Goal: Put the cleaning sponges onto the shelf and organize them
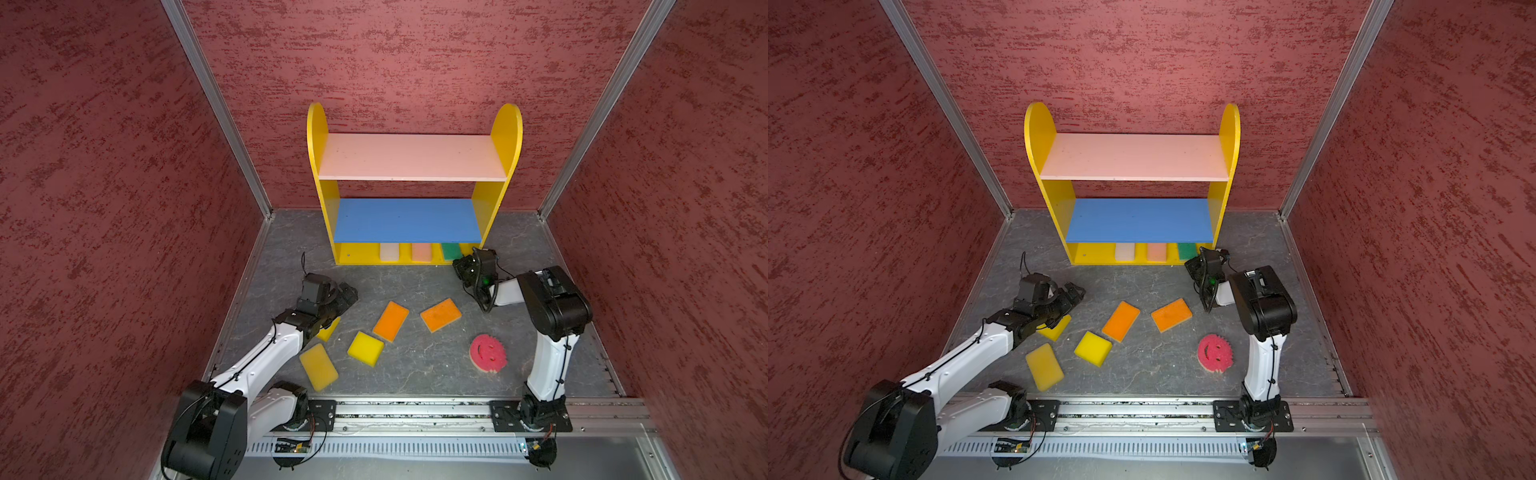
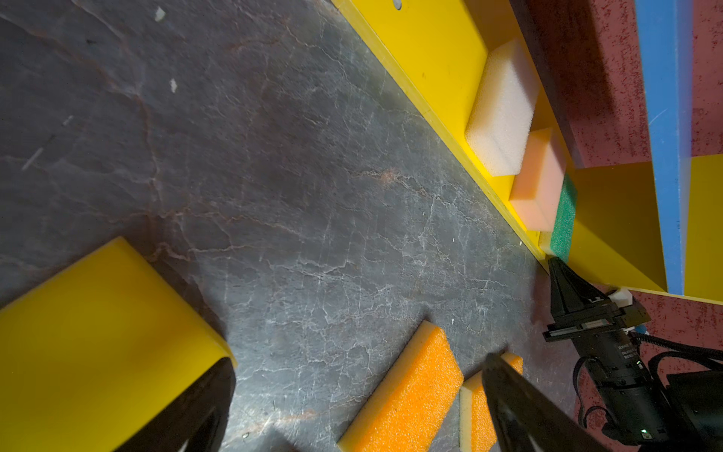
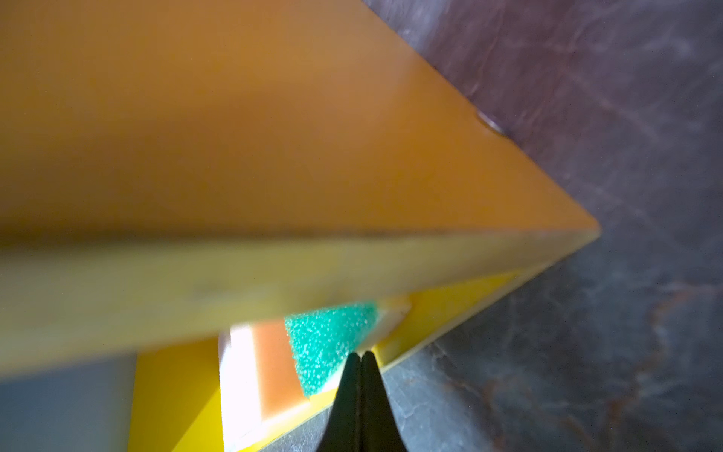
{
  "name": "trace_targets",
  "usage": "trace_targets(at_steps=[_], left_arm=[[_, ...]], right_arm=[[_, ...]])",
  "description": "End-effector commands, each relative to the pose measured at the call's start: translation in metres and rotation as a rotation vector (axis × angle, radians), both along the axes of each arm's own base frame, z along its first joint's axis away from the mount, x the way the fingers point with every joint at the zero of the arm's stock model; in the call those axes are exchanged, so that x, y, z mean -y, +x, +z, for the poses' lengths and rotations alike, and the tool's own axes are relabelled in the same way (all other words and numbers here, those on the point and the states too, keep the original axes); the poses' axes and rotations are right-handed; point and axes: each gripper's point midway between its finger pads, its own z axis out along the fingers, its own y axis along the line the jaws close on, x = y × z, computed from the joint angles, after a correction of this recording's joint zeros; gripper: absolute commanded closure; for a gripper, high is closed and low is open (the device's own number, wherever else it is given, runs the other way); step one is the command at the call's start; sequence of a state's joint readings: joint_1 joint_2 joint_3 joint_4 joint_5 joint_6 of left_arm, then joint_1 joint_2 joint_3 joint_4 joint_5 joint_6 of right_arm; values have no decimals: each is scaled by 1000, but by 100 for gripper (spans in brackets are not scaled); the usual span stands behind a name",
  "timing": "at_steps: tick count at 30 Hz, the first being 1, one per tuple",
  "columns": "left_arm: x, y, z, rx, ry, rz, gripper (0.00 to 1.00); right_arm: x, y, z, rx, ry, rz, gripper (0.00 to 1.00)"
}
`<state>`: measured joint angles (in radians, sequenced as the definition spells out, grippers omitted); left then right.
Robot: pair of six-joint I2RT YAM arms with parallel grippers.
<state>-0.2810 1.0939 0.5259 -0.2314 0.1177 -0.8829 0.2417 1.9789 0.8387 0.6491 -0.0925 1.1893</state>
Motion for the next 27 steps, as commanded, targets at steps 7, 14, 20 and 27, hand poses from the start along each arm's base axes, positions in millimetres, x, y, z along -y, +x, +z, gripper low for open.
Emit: trace_targets(at_steps=[7, 14, 20, 27], left_arm=[[1, 5, 11, 35, 2, -1, 2], [1, 4, 11, 35, 3, 0, 2], [-1, 2, 12, 36, 10, 6, 2], [0, 5, 13, 39, 7, 3, 2]], right_arm=[[-19, -12, 17, 44, 15, 56, 100], [-28, -9, 15, 40, 23, 79, 100], [-36, -1, 16, 45, 28, 91, 100], [-41, 4, 16, 46, 30, 99, 100]])
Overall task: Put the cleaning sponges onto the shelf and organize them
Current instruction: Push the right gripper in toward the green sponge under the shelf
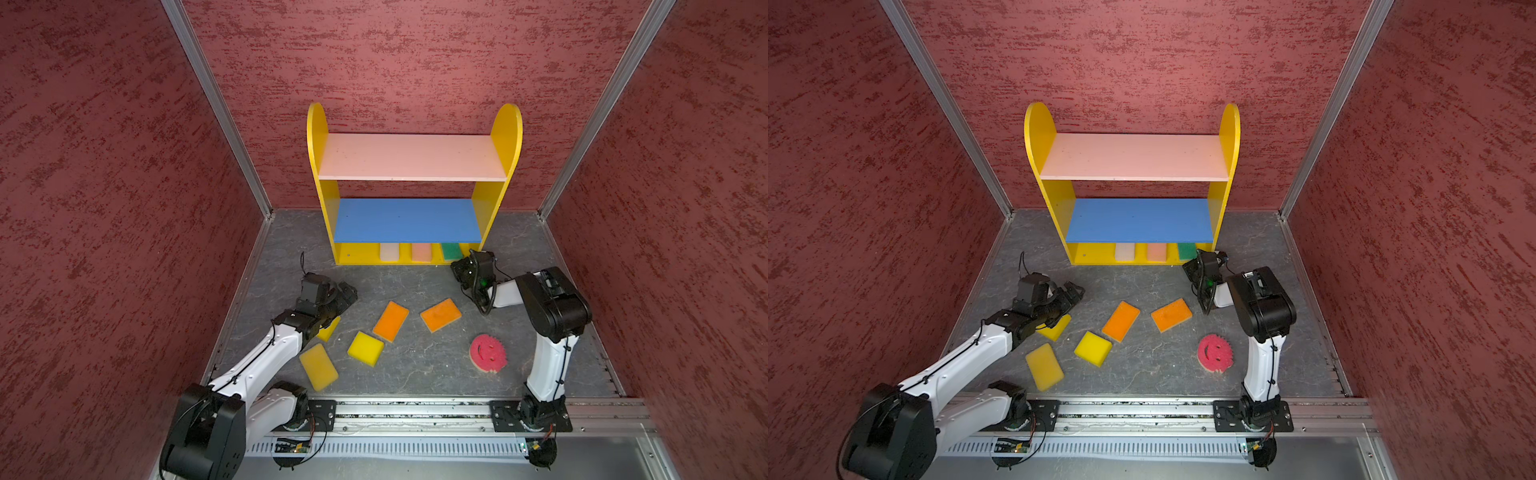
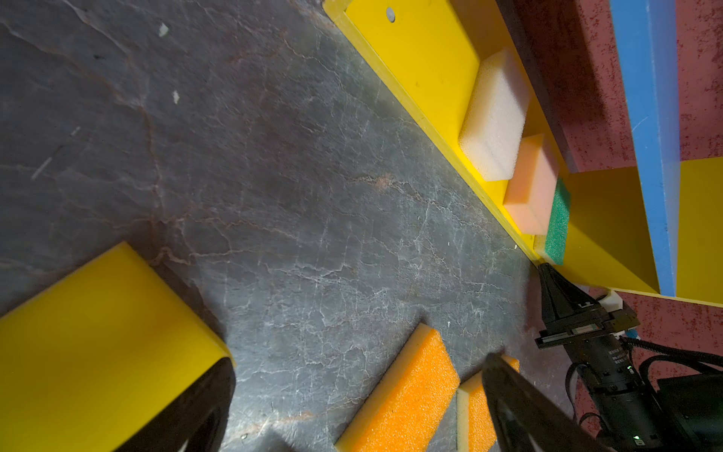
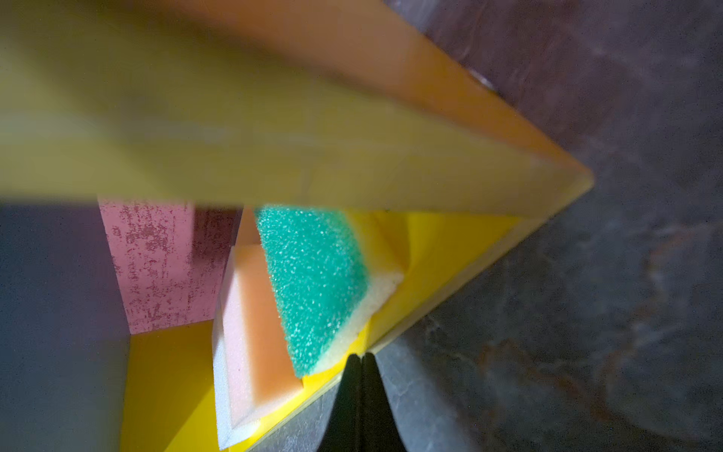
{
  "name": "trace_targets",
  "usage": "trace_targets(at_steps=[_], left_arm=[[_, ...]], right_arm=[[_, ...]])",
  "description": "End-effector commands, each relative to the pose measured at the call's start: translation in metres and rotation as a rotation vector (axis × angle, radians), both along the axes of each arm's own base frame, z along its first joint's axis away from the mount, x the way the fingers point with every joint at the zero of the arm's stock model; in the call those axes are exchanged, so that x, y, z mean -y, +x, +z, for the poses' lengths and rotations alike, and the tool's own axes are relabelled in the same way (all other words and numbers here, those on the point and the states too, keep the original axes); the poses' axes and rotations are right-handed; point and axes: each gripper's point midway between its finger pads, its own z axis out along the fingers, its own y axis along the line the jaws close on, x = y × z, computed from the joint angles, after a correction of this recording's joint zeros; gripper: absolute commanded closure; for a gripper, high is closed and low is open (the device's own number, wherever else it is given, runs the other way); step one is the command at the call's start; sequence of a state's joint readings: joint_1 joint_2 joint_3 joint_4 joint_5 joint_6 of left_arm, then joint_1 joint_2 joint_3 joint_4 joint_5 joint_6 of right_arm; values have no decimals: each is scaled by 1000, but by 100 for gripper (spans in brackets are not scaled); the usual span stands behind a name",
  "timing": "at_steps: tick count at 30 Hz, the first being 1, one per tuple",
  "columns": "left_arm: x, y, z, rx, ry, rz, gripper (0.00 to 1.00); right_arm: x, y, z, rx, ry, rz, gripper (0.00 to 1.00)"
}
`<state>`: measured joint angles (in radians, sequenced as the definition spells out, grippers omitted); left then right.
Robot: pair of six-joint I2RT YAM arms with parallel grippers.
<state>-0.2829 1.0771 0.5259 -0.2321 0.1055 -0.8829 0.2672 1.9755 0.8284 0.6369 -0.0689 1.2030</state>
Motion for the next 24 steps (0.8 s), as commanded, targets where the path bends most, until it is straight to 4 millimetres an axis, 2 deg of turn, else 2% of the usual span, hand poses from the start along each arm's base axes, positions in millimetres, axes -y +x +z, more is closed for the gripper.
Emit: trace_targets(at_steps=[1, 11, 21, 24], left_arm=[[1, 4, 7, 17, 4, -3, 2], [2, 6, 9, 20, 2, -6, 2], [3, 6, 12, 29, -2, -11, 2], [2, 5, 13, 32, 3, -8, 2]], right_arm=[[-34, 11, 21, 66, 36, 100, 100], [-41, 7, 24, 69, 41, 124, 100], [-31, -30, 33, 57, 22, 146, 100], [-21, -41, 36, 51, -7, 139, 100]])
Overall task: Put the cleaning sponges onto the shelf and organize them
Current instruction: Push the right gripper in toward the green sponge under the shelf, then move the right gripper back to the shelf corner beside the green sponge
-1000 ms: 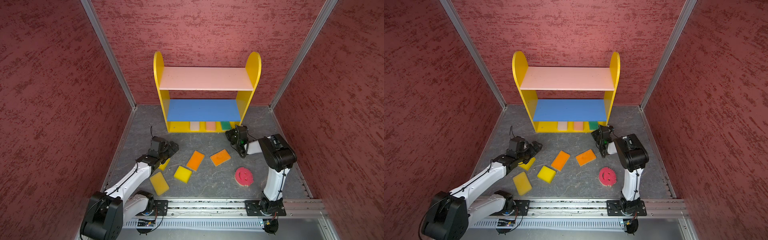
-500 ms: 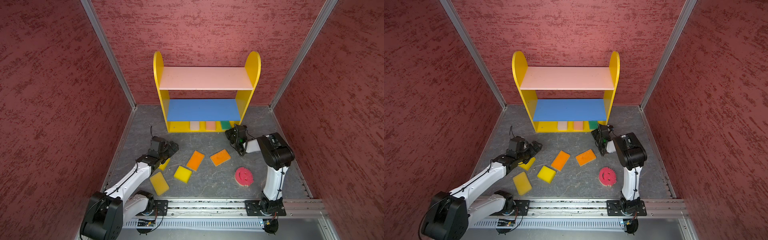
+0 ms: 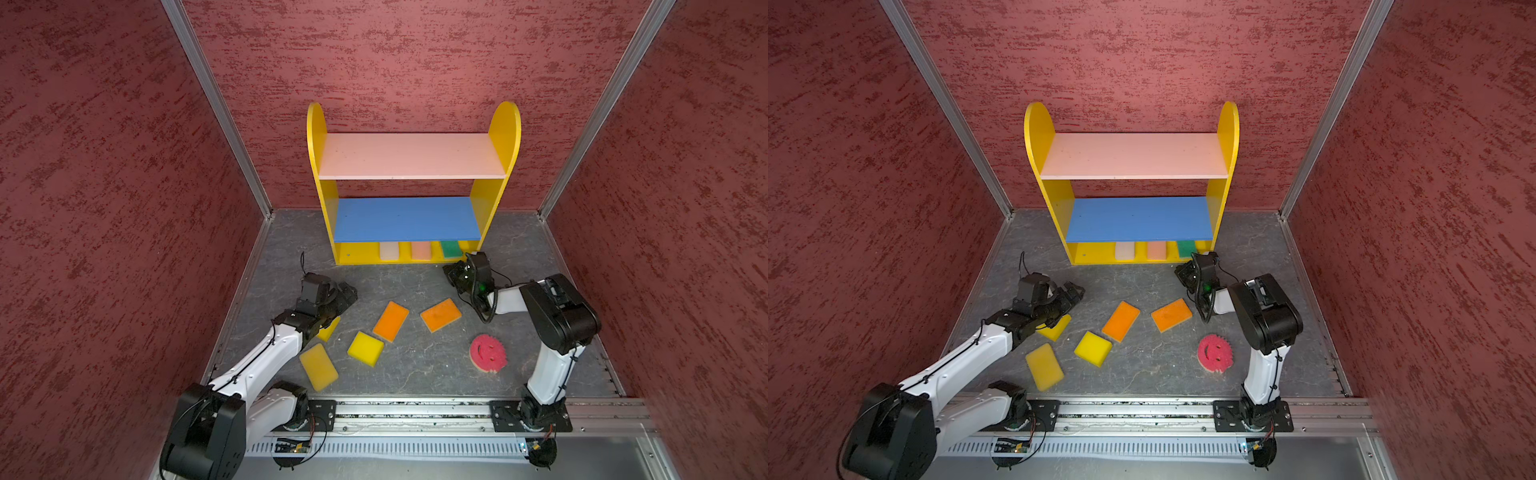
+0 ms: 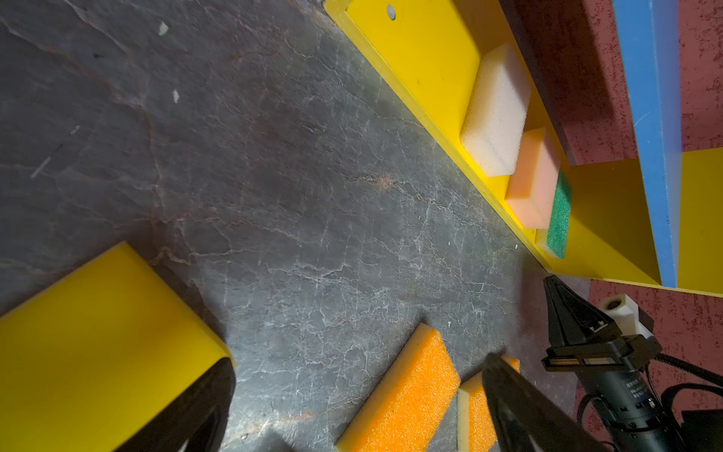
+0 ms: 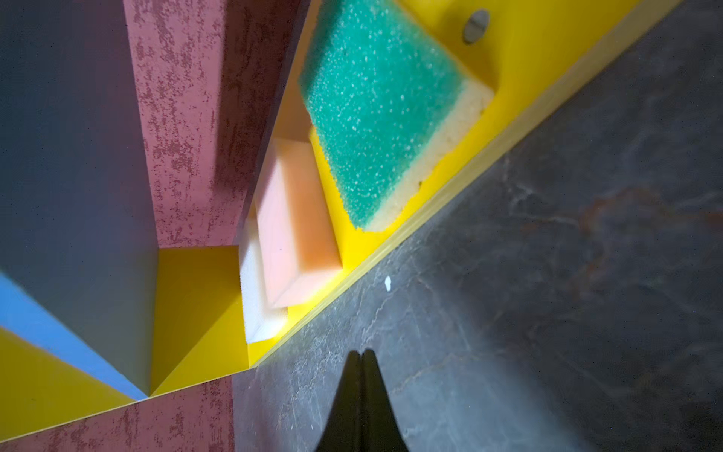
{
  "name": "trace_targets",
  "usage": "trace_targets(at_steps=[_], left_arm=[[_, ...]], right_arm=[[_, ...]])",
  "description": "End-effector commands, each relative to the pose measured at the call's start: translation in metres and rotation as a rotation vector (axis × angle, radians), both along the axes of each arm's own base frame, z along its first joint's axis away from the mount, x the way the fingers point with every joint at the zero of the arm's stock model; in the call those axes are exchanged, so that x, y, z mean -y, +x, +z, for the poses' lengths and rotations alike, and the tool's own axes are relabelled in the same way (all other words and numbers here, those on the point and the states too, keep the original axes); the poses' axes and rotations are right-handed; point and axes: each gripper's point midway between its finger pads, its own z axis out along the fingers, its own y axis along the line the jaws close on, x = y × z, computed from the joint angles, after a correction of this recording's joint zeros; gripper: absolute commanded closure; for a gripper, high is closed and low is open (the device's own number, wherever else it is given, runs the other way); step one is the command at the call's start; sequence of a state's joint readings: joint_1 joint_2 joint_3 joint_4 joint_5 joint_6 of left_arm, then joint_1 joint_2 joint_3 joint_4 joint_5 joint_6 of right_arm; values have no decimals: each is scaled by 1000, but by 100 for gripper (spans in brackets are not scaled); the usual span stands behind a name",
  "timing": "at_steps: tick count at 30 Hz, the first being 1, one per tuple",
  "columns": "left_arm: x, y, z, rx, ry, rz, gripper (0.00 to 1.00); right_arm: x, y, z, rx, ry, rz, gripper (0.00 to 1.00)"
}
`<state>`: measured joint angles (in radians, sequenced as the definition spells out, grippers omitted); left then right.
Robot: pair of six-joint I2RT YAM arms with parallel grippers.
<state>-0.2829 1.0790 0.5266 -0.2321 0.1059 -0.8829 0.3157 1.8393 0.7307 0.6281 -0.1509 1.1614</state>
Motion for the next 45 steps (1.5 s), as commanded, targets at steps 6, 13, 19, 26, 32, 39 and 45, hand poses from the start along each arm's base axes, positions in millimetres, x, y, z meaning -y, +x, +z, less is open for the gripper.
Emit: trace_targets(at_steps=[6, 13, 19, 26, 32, 39, 45], left_arm=[[-1, 5, 18, 55, 18, -10, 5], [-5, 4, 15, 51, 19, -2, 4], [-6, 6, 8, 41, 12, 1, 4], [-6, 6, 4, 30, 7, -1, 3], [-8, 5, 3, 24, 10, 7, 3], [-7, 5, 1, 18, 5, 6, 3], [-6, 5, 2, 19, 4, 4, 3]], right_arm=[[52, -17, 17, 30, -43, -99, 100], [73, -11, 24, 52, -37, -155, 100], [51, 7, 21, 59, 0, -111, 100], [21, 28, 11, 59, 41, -75, 100], [17, 39, 7, 66, 56, -88, 100], [12, 44, -2, 56, 67, -87, 100], [8, 47, -5, 58, 76, -89, 100]])
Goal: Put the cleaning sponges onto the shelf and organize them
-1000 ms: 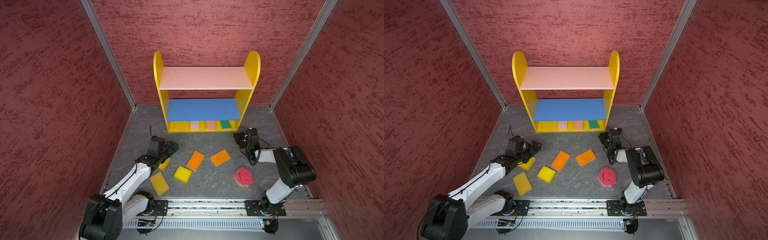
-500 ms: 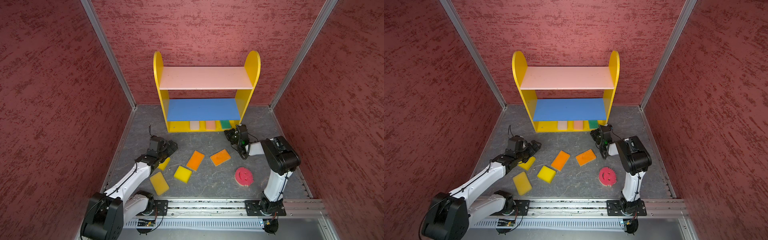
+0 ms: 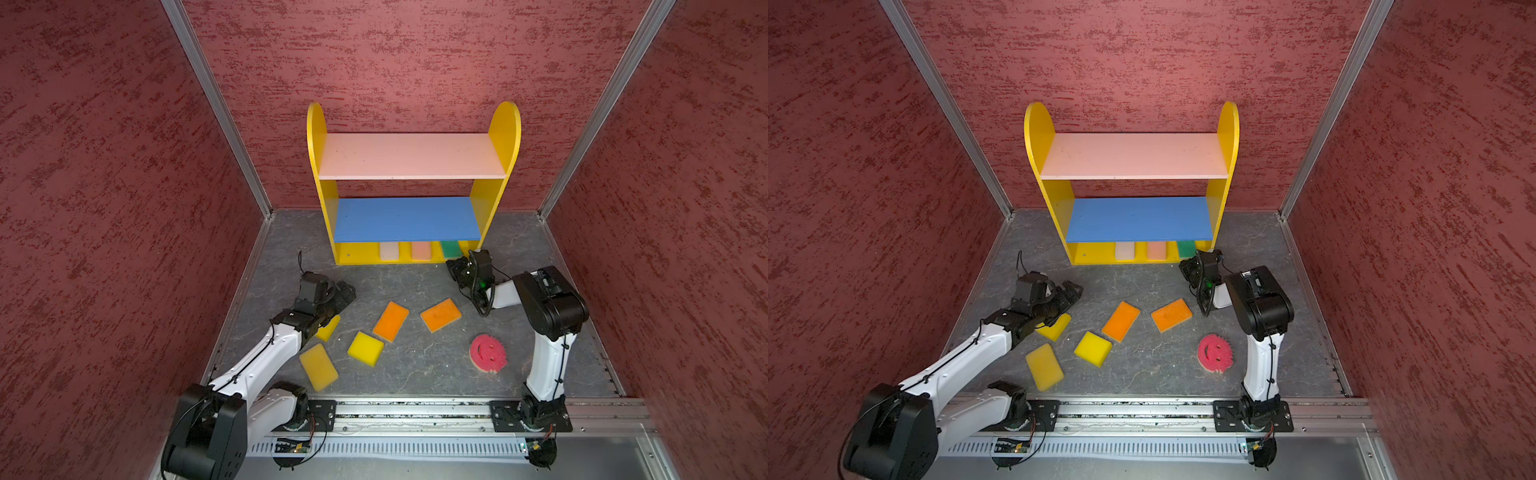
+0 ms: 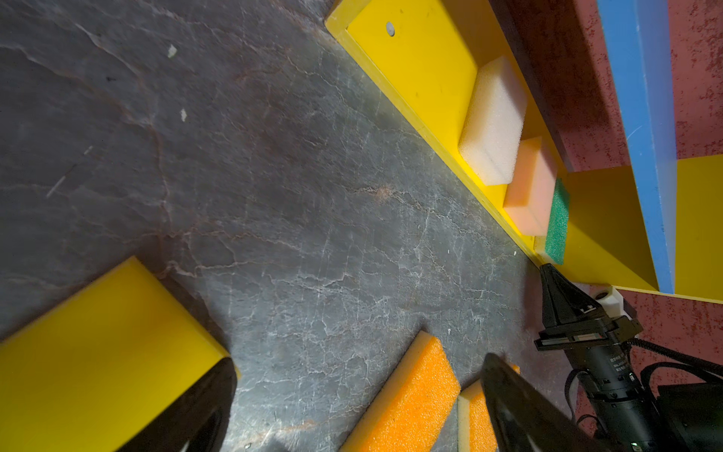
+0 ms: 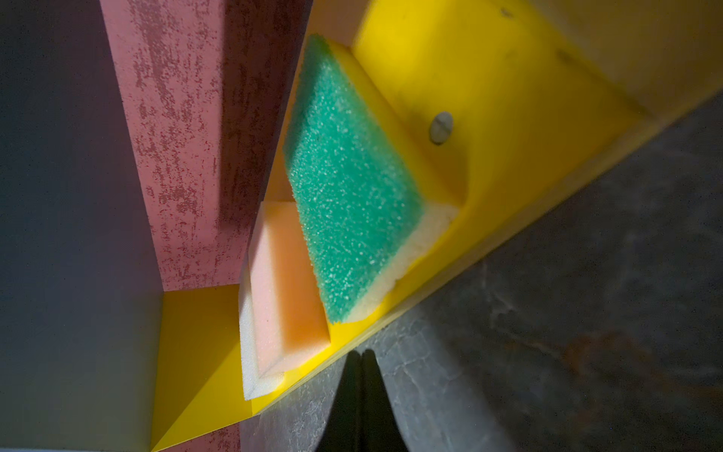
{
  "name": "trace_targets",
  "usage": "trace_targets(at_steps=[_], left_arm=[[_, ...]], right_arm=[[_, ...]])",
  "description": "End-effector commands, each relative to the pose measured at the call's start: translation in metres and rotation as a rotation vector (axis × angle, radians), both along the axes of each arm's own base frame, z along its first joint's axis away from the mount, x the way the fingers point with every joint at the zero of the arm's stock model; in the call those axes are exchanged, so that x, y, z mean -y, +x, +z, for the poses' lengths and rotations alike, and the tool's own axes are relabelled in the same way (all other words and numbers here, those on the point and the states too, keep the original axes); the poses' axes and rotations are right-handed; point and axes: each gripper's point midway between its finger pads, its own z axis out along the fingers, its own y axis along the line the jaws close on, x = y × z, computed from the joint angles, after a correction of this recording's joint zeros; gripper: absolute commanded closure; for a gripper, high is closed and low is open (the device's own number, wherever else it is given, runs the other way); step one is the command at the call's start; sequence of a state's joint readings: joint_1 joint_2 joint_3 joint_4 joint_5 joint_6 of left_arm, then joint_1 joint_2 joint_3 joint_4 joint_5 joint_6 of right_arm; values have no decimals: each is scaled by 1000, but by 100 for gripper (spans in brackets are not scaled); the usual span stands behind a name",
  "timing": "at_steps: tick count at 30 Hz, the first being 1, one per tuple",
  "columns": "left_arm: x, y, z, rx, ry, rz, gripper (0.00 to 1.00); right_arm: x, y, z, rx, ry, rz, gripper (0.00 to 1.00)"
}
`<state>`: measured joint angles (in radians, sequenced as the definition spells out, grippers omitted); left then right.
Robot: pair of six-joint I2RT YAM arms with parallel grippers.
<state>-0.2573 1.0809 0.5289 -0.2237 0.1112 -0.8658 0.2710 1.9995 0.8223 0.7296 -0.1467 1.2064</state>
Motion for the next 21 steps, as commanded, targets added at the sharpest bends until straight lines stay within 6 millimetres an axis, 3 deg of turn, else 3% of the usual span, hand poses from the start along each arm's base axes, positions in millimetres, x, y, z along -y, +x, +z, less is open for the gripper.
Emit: trace_targets(at_steps=[1, 21], left_arm=[[0, 1, -1, 7, -1, -4, 3], [0, 2, 2, 9, -3, -6, 3]], right_arm=[[-5, 11, 13, 46, 31, -21, 100], [-9, 20, 15, 64, 40, -21, 100]])
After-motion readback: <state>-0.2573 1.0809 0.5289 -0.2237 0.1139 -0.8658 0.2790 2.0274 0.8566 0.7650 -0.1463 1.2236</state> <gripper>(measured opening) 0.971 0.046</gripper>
